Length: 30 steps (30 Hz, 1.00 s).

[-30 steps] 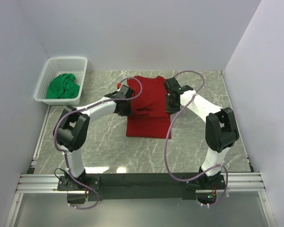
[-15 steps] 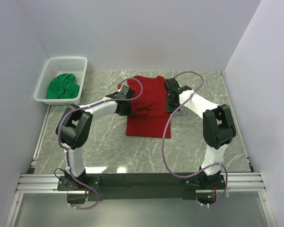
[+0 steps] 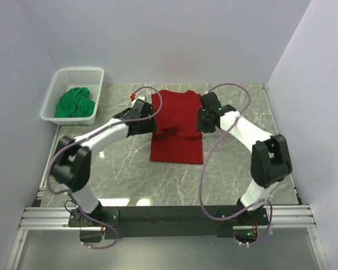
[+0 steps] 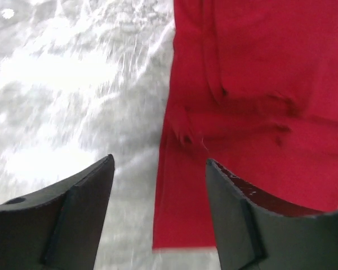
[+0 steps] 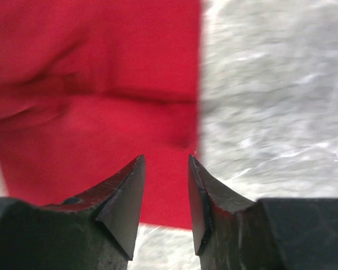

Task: Fold and stack the t-shirts
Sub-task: Fold the tshirt

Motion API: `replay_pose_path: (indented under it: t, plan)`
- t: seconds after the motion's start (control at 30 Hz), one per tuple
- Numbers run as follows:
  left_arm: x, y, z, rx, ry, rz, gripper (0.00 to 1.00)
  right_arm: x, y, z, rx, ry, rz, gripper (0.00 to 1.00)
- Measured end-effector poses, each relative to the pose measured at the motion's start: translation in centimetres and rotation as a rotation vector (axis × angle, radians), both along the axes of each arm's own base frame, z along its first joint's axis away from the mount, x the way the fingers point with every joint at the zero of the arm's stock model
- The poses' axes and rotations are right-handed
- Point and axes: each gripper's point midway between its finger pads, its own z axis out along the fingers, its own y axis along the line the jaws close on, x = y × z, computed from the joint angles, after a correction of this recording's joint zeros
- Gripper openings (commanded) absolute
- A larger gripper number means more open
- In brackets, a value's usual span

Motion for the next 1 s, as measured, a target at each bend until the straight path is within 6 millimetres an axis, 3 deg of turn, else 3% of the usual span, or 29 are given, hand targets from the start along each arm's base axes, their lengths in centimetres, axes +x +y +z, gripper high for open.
replay_pose_path:
  t: [0.1, 0.17, 0.2, 0.37, 0.6, 0.67, 0.77, 1.0]
  plan:
    - [-1.8, 0.2, 2.2, -0.037, -0.037, -0.008, 0.56, -0.6, 2.1, 1.8, 0.081, -0.06, 0.062, 0.38]
    - [-3.2, -0.4, 2.6, -0.055, -0.044, -0.033, 0.47, -1.1, 4.0, 2.1, 0.135, -0.079, 0.124, 0.35]
    - [-4.0, -1.0, 2.4, -0.065, -0.035, -0.056, 0.35, -1.5, 4.9, 1.8, 0.156, -0.078, 0.153, 0.33]
    - [-7.6, -3.4, -1.3, -0.076, 0.07, -0.15, 0.15, -3.4, 7.7, -1.7, 0.207, 0.002, 0.251, 0.29]
    - [-9.7, -3.0, -6.5, -0.035, 0.192, -0.162, 0.13, -3.3, 8.0, -6.4, 0.186, 0.1, 0.26, 0.29]
    - [-10.3, -2.7, -7.6, -0.026, 0.217, -0.162, 0.13, -2.7, 7.9, -7.1, 0.175, 0.112, 0.257, 0.29]
    - [-10.1, -2.9, -7.6, -0.04, 0.206, -0.162, 0.13, -0.9, 7.8, -6.9, 0.16, 0.097, 0.247, 0.29]
    - [-9.9, -3.2, -7.7, -0.06, 0.185, -0.167, 0.13, 5.8, 5.3, -5.8, 0.13, 0.016, 0.153, 0.32]
